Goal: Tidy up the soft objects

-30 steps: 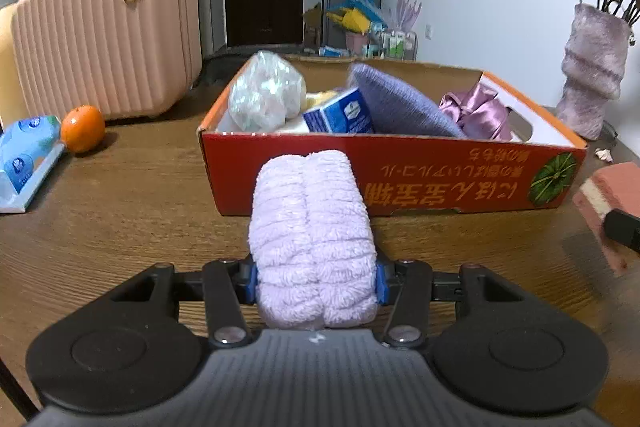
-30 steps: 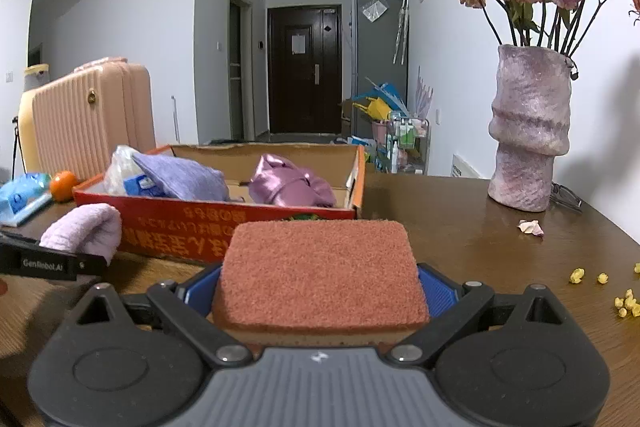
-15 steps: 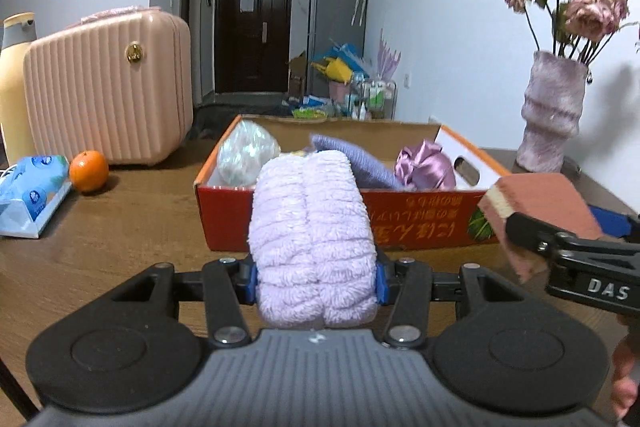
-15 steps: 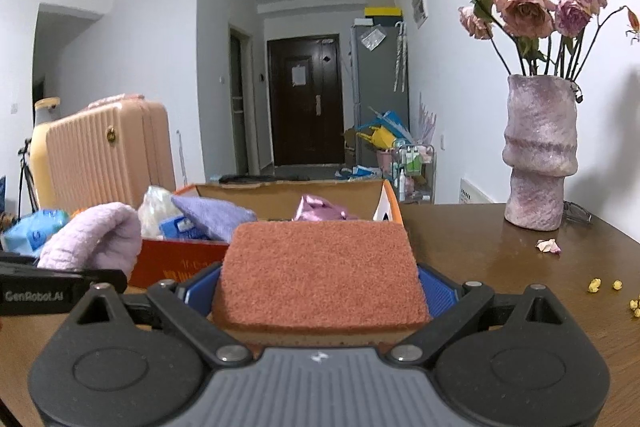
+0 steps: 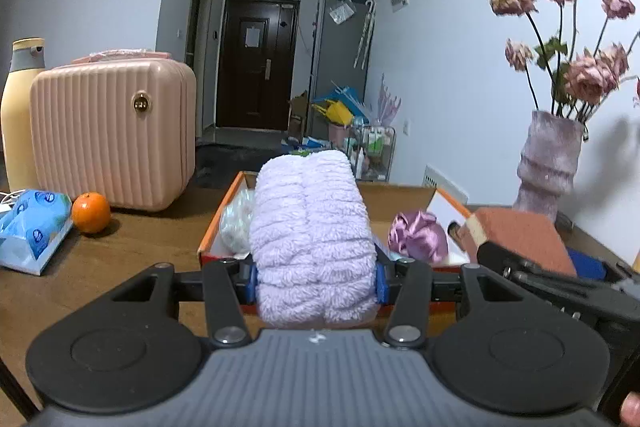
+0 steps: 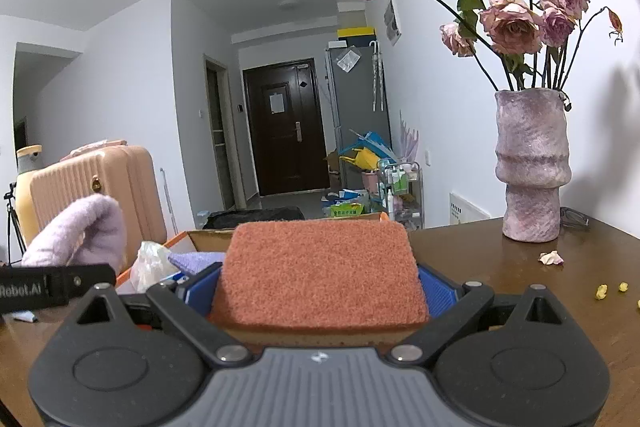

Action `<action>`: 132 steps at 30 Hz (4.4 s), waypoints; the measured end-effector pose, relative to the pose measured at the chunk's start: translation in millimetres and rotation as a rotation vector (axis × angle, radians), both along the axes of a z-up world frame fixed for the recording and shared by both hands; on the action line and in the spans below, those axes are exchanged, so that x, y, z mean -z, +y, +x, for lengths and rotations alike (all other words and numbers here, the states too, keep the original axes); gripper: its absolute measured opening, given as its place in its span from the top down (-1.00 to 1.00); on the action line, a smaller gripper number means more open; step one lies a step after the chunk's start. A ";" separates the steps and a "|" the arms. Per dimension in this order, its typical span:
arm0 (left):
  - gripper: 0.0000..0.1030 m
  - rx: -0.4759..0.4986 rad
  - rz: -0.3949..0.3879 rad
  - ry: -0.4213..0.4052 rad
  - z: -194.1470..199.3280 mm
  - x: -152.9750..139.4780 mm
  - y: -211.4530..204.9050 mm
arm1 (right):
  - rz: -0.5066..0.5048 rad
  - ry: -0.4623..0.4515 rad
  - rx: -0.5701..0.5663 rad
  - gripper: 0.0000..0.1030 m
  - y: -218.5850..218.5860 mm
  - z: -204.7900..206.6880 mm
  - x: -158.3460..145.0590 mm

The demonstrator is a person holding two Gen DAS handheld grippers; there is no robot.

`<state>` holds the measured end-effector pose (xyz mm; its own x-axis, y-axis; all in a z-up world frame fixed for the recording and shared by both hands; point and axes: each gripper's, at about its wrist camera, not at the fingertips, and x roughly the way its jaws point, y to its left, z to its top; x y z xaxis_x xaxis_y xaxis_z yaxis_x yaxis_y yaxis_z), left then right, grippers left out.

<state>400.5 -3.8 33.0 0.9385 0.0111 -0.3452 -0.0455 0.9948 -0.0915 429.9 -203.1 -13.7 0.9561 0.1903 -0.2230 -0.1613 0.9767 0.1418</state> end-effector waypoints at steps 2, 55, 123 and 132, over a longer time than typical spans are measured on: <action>0.03 -0.005 -0.009 -0.009 4.9 -2.9 0.9 | 0.002 0.000 0.002 -0.91 1.6 3.9 -0.4; 0.00 -0.026 -0.017 0.026 171.7 14.5 24.4 | -0.102 0.012 -0.037 -0.91 49.5 161.0 8.6; -1.00 -0.053 0.028 -0.015 -101.4 13.3 25.4 | -0.118 0.050 -0.030 -1.00 0.9 -106.5 2.0; -1.00 -0.004 0.064 -0.039 -174.0 16.2 13.6 | -0.127 0.042 -0.043 -1.00 -4.2 -174.0 -3.1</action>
